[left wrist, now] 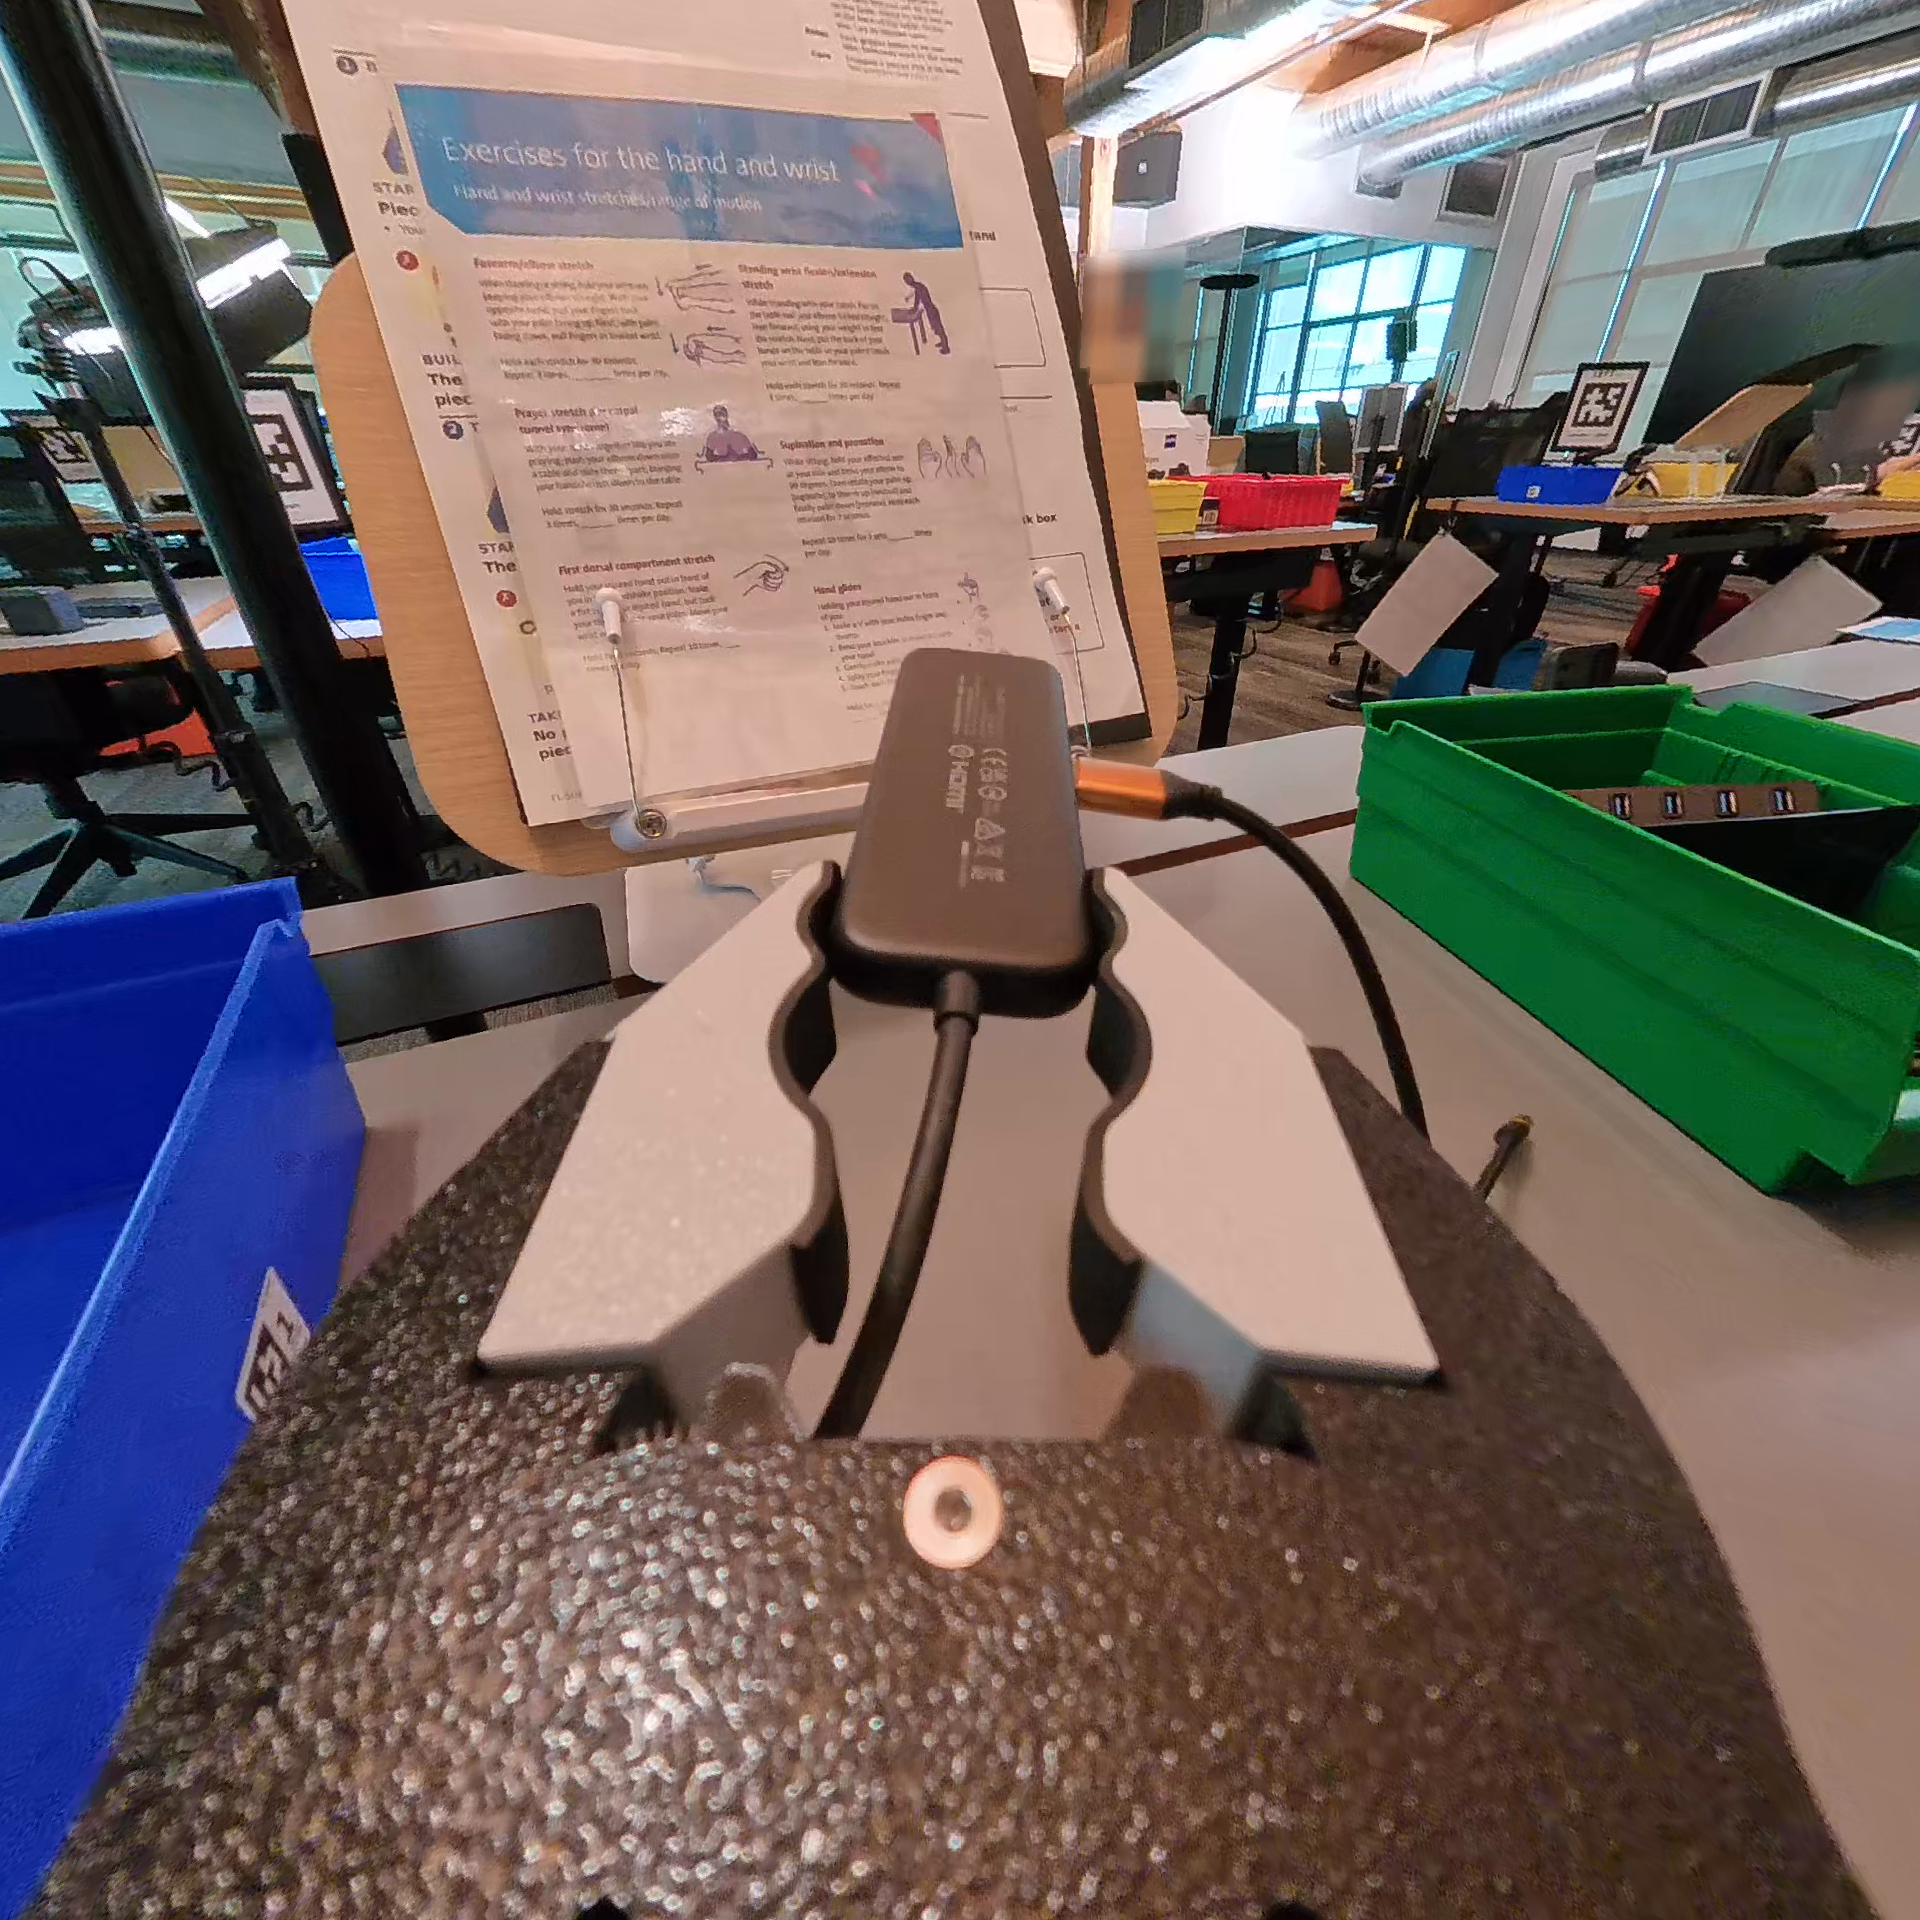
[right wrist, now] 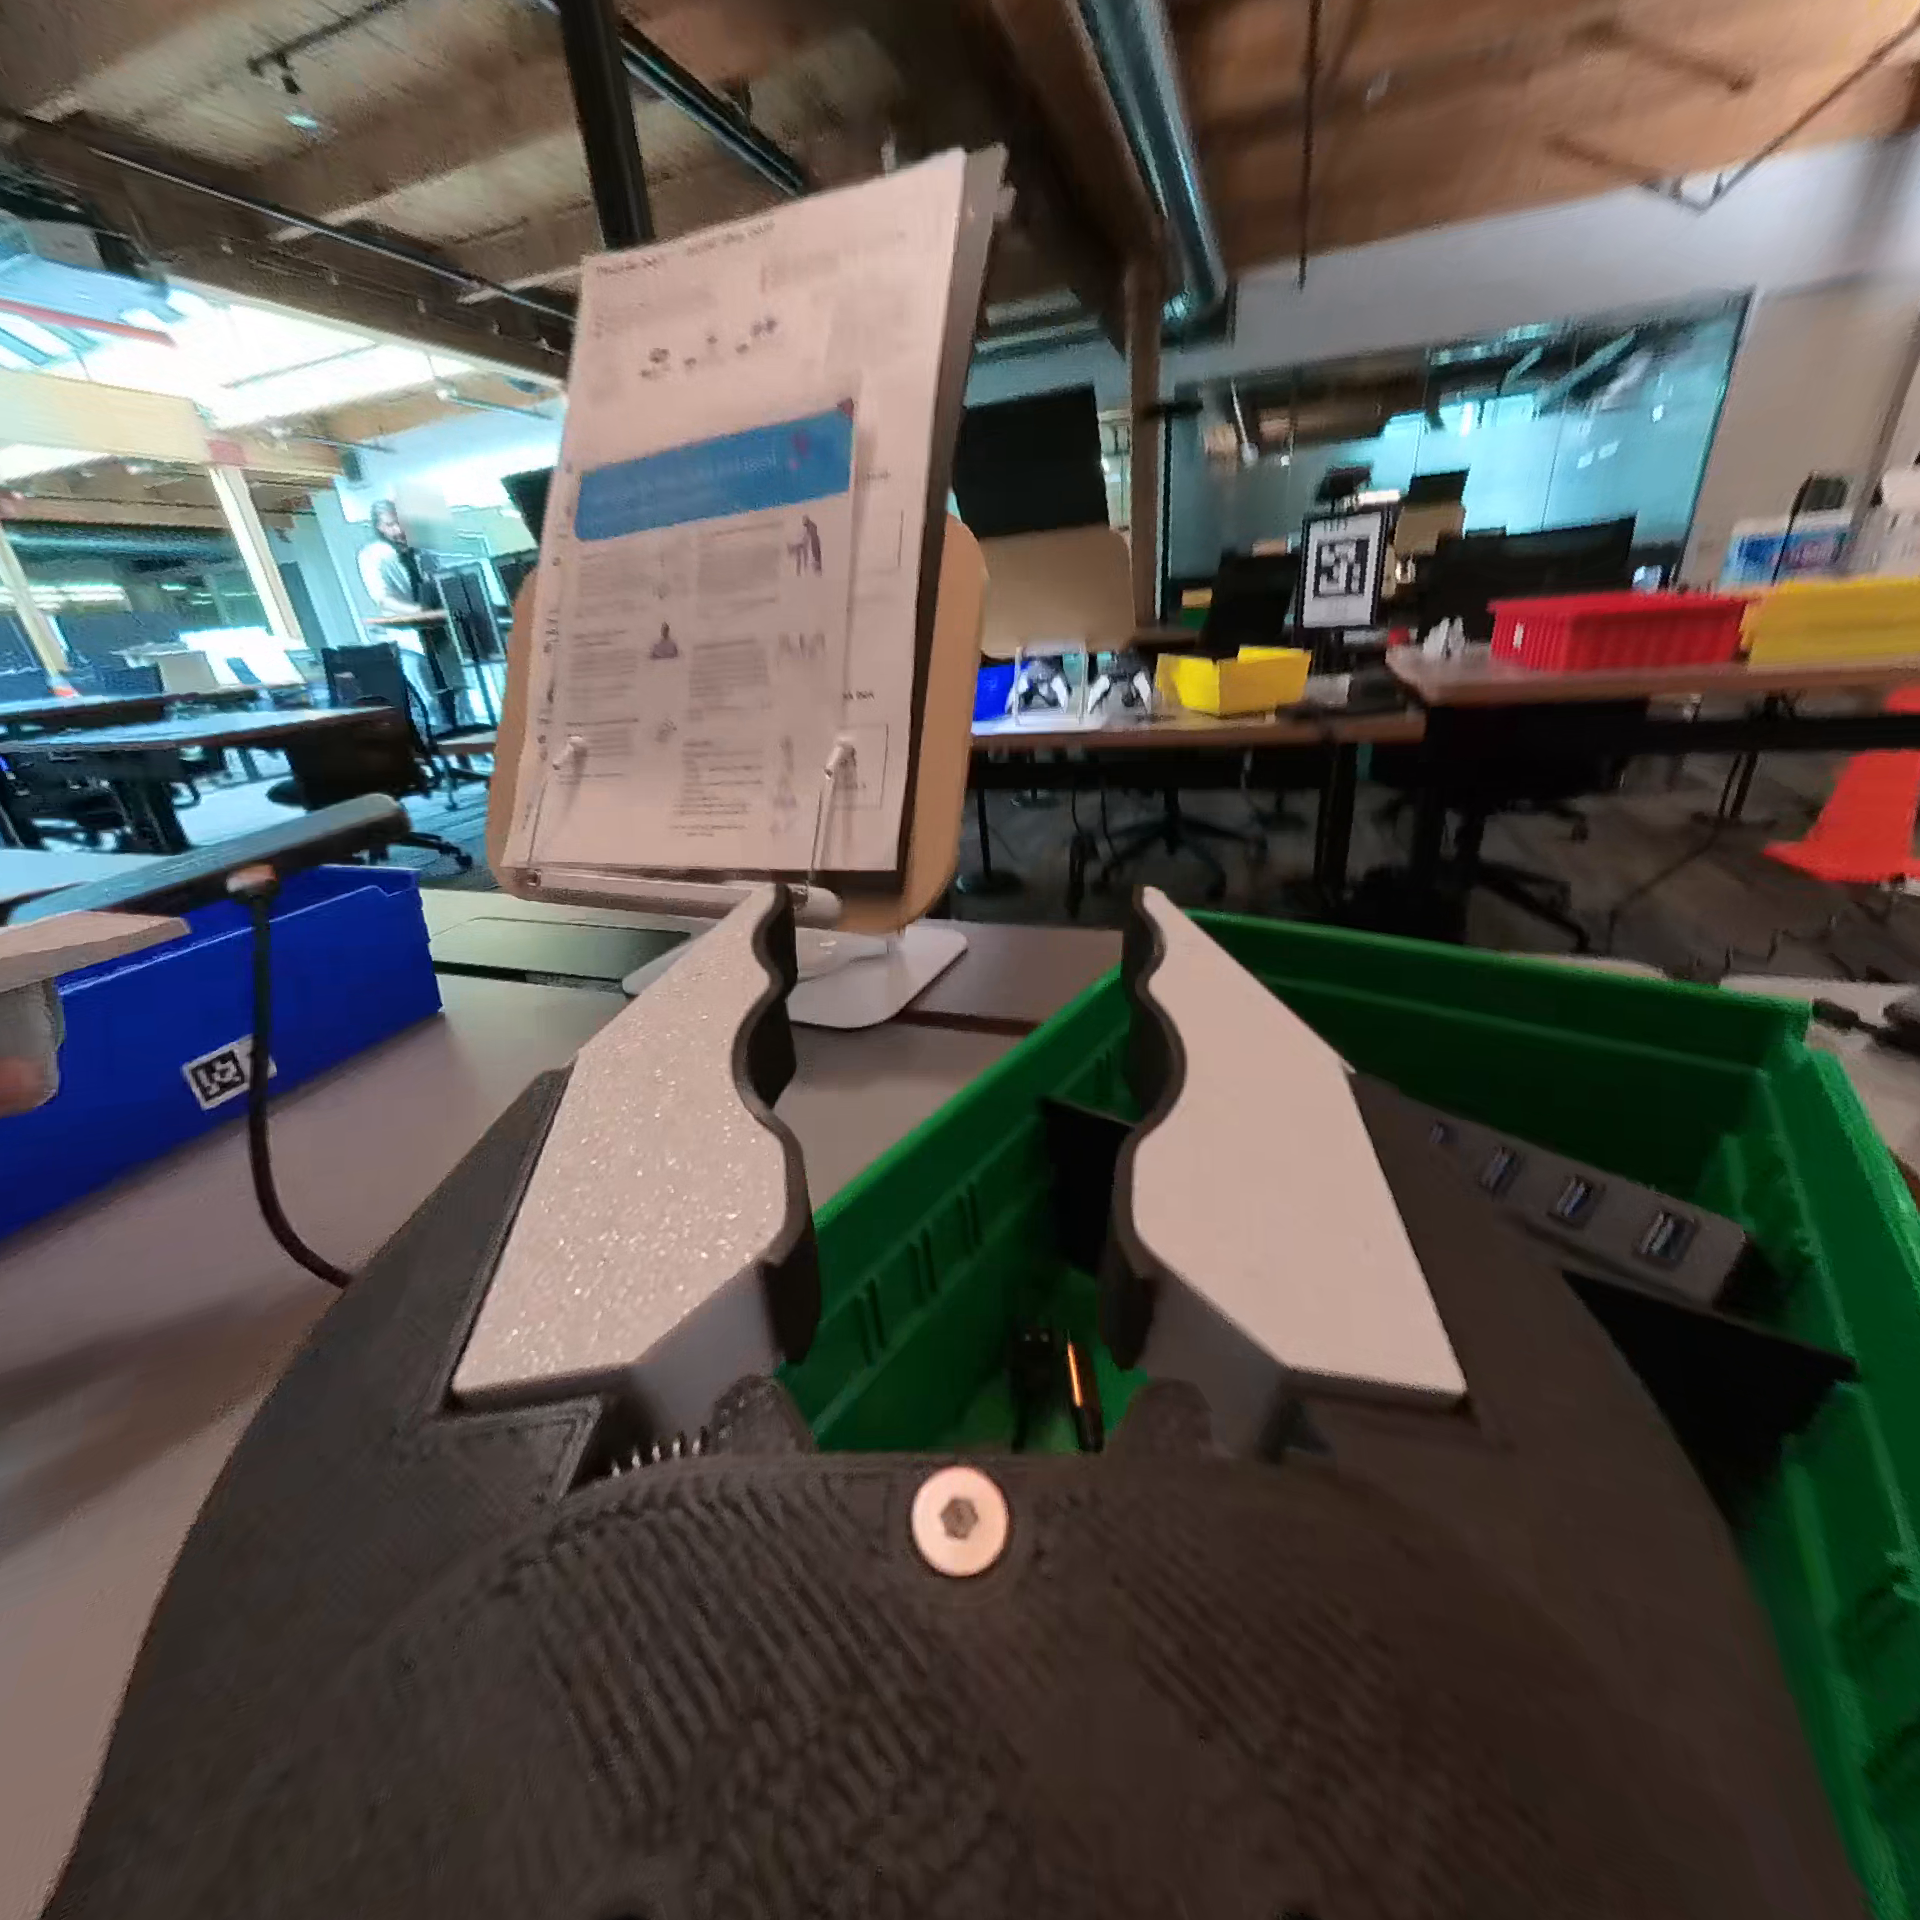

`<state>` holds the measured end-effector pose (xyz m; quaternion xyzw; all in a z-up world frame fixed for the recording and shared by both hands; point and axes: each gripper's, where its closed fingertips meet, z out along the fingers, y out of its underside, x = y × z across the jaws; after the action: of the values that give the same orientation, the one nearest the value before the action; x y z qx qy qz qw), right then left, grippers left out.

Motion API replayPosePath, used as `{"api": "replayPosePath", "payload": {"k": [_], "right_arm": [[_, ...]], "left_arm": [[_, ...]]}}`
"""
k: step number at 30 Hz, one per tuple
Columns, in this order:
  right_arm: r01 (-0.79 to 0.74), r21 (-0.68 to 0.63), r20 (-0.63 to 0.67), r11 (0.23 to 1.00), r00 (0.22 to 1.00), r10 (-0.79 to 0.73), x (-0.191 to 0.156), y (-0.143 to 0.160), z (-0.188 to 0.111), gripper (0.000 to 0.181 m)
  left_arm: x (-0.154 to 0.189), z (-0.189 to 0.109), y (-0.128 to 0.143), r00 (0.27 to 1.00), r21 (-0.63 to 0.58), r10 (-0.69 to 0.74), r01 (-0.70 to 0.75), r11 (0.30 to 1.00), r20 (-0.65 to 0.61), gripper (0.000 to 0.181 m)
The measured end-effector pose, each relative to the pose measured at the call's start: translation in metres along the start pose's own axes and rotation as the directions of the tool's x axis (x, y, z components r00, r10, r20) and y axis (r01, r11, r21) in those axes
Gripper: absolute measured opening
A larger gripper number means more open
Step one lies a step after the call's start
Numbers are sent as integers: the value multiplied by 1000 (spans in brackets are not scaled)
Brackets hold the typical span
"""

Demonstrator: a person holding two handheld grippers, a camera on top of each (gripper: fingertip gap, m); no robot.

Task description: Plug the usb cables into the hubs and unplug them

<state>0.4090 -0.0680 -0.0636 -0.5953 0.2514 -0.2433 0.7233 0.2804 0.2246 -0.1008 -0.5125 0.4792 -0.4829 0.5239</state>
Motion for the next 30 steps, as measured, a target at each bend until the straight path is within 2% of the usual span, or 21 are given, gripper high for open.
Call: {"api": "replayPosePath", "payload": {"k": [2,4,6,7,9,11,13,17,23,30], "right_arm": [[69,30,73,997,995,-71,-23,-5,4,61],[105,123,195,987,972,-128,-67,-17,9,58],[63,198,377,978,916,-135,-124,-26,8,46],[14,211,448,977,887,-109,-148,-31,7,46],[-28,162,484,986,874,-55,-177,-25,16,40],[32,52,387,998,921,-50,-182,2,37,50],[115,-4,309,993,945,-108,-184,27,50,50],[166,-34,328,986,934,-146,-197,59,56,48],[78,-9,377,997,924,-68,-205,63,56,36],[66,-11,364,998,930,-57,-201,70,57,26]], "left_arm": [[3,1,2,1000,-10,3,-3,1000,-11,45],[7,2,6,1000,-31,10,-11,999,-24,45],[13,3,8,999,-45,17,-19,999,-44,45],[16,4,9,998,-54,18,-21,998,-56,45],[23,4,11,997,-66,25,-31,997,-78,45],[28,5,12,995,-73,31,-38,997,-95,45],[35,5,12,993,-72,25,-34,997,-117,45],[51,3,8,984,-79,-11,-3,997,-176,45],[68,3,12,975,-91,13,-34,995,-221,45],[74,3,17,971,-107,19,-46,993,-237,45]]}}
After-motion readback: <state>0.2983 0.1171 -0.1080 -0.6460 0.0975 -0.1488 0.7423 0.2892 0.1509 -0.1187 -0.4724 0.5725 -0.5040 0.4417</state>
